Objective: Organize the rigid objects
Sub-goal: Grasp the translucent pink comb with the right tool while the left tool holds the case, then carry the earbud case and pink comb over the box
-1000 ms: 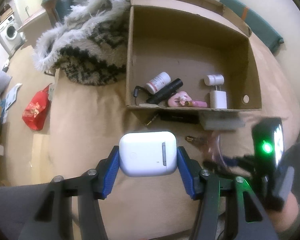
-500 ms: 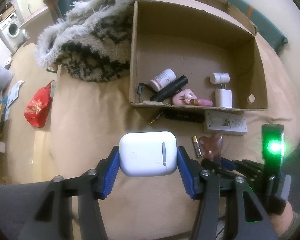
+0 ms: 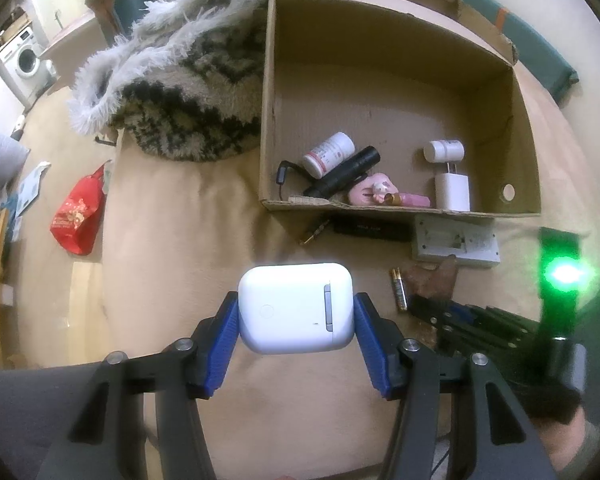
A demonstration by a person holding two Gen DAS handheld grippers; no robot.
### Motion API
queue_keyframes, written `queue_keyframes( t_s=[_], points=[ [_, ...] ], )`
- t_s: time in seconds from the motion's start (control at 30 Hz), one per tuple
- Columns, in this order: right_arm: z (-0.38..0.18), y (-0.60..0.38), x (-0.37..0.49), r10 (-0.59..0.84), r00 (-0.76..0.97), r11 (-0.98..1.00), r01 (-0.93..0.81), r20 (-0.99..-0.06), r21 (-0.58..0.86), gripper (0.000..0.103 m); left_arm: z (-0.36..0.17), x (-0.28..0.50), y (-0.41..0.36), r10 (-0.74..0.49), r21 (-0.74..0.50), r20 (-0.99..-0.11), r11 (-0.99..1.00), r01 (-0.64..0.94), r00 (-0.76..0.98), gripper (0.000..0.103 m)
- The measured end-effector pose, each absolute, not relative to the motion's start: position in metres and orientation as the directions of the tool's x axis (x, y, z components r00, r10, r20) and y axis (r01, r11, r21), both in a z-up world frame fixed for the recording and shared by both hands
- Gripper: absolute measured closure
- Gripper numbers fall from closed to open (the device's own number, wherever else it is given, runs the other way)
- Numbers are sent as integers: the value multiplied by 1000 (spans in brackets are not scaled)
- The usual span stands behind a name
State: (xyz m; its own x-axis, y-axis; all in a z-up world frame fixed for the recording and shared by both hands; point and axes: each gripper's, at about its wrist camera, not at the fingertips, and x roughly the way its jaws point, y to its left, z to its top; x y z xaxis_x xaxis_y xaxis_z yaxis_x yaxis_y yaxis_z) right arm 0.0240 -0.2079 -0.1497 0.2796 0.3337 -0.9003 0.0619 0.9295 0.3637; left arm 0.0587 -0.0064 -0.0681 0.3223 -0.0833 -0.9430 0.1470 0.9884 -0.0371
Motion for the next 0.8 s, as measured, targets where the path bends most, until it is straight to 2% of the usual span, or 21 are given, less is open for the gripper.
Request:
queue_keyframes(
  t_s=[0.43, 0.8],
  points=[
    [-76, -227, 2, 356, 405, 917, 19, -842, 397, 85, -71, 57, -10, -65, -12, -939, 988, 157, 337, 51],
    [-41, -237, 33, 324, 493, 937, -53, -807, 344, 85, -75, 60, -8, -23, 31, -937, 989, 148, 350, 51]
  ],
)
